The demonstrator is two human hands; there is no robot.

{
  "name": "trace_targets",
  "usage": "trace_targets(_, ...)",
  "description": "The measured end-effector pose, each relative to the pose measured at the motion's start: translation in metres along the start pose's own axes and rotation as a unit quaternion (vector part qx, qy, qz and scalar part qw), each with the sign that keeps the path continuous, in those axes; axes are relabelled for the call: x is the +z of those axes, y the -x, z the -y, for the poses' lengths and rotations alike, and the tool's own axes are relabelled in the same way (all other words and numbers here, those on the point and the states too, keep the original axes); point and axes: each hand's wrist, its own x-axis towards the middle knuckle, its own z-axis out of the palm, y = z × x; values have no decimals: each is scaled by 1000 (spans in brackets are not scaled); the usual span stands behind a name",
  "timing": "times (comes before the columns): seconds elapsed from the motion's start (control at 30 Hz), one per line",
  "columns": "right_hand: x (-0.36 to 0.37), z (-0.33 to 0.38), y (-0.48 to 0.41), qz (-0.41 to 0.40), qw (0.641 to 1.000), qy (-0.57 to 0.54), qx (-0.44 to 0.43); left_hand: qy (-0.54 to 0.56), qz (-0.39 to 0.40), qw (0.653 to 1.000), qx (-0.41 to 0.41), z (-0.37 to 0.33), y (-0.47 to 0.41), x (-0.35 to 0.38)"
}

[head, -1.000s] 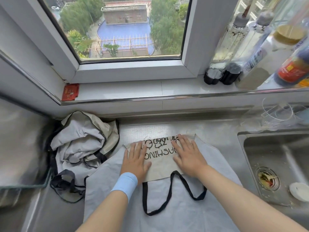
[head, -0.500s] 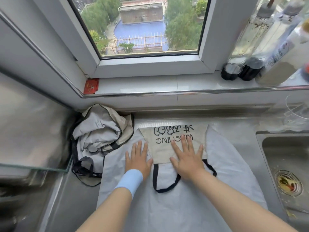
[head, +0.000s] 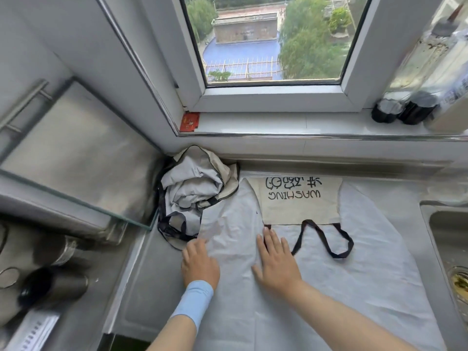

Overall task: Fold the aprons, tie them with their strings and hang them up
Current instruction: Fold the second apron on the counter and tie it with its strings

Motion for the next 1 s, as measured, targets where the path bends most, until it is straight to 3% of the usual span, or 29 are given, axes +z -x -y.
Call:
trace_targets(0.13, -19, 5, -13, 9, 1000, 20, 4, -18, 81, 993, -81, 45, 8, -12)
trace_targets(0.4, 6, 49, 47, -49, 996, 62, 27, 54, 260, 963, -48, 76, 2, -28)
trace_targets(0.63, 41, 81, 101, -132, 989, 15, 63, 230, 244, 942, -7, 91, 5, -45)
trace_targets(0.7, 52, 86, 113, -109, 991, 13, 81, 275, 324, 904, -43, 101, 16, -52)
trace_targets(0.8, 59, 93, 122, -73, 994, 29, 82, 239, 442, 863, -53, 119, 36, -62)
trace_targets(1.0, 45, 90, 133, 24, 997, -3, 68, 323, 475, 818, -28, 111, 55, -79)
